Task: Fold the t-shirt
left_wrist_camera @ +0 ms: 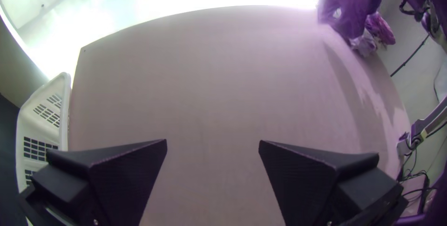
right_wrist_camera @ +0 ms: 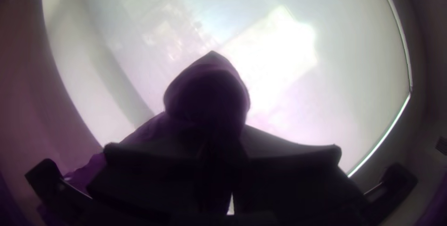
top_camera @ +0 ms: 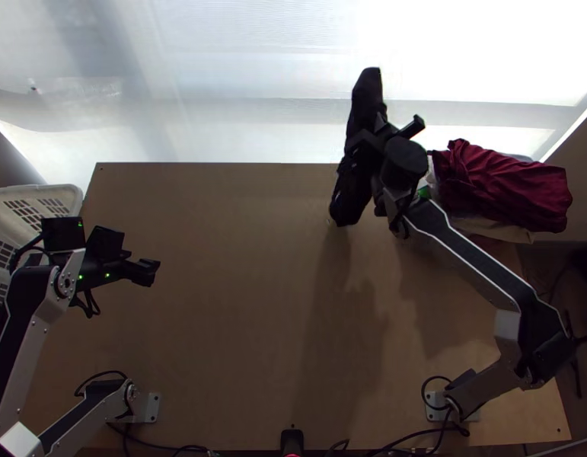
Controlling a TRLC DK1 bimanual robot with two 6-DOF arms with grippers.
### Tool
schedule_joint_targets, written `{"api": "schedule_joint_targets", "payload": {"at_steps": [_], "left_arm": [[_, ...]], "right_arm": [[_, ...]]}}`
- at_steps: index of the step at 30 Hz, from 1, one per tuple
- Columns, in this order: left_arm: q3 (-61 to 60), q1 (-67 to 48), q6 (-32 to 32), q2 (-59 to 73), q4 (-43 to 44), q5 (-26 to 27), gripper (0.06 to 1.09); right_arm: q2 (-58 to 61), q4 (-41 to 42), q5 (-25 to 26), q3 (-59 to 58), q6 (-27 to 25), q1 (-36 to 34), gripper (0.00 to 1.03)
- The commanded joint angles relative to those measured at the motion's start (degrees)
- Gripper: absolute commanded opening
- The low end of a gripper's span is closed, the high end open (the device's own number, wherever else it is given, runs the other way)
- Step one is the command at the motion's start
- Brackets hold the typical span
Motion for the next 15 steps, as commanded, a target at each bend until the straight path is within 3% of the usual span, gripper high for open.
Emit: {"api": "schedule_joint_targets", "payload": {"at_steps": [1, 15], "left_arm": [[-2.84, -0.02, -0.79, -0.98, -0.06, 0.00, 1.02], [-5.03, 0.33, 0.17, -0.55, 0.55, -0.26, 1.02]], "right_arm": [[4.78, -0.59, -2.31, 11.98, -0.08, -5.80, 0.02], [11.29, -3.05, -2.49, 23.41, 3.88, -9.58, 0.03]]}}
